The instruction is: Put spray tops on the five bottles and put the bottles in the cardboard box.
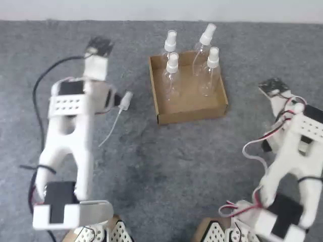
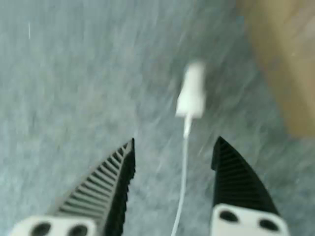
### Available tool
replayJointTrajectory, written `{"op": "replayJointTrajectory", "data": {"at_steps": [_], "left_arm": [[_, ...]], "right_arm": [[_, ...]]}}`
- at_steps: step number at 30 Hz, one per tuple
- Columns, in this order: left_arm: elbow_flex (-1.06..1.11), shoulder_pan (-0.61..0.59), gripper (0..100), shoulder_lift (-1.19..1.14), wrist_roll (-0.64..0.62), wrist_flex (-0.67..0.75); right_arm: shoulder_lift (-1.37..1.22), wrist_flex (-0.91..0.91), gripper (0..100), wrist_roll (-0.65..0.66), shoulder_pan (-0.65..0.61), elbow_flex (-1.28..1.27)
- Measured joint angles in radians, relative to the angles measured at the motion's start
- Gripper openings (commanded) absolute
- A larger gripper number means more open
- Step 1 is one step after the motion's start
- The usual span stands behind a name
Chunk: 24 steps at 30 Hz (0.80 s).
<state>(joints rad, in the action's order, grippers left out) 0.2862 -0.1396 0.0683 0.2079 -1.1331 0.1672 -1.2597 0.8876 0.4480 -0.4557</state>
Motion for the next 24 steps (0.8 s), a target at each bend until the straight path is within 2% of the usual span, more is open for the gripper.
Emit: {"op": "replayJointTrajectory", "data": {"at_steps": [4, 11, 18, 22, 24], "left_arm": [[-0.199, 0.021, 23, -0.187, -0.038, -0.078], [-0.546, 0.072, 23, -0.519, -0.044, -0.183], [-0.736, 0.098, 18, -0.767, -0.044, -0.209], [-0.810, 0.098, 16, -0.844, -0.044, -0.284], [-0.827, 0.098, 13, -0.865, -0.044, -0.318]], "right_arm": [[-0.147, 0.083, 0.9, 0.000, 0.046, 0.006], [-0.250, 0.095, 0.9, 0.000, 0.075, 0.054], [-0.270, 0.130, 1.0, -0.032, 0.075, 0.057], [-0.270, 0.130, 1.3, -0.035, 0.075, 0.057], [-0.270, 0.130, 5.0, -0.035, 0.075, 0.057]]}}
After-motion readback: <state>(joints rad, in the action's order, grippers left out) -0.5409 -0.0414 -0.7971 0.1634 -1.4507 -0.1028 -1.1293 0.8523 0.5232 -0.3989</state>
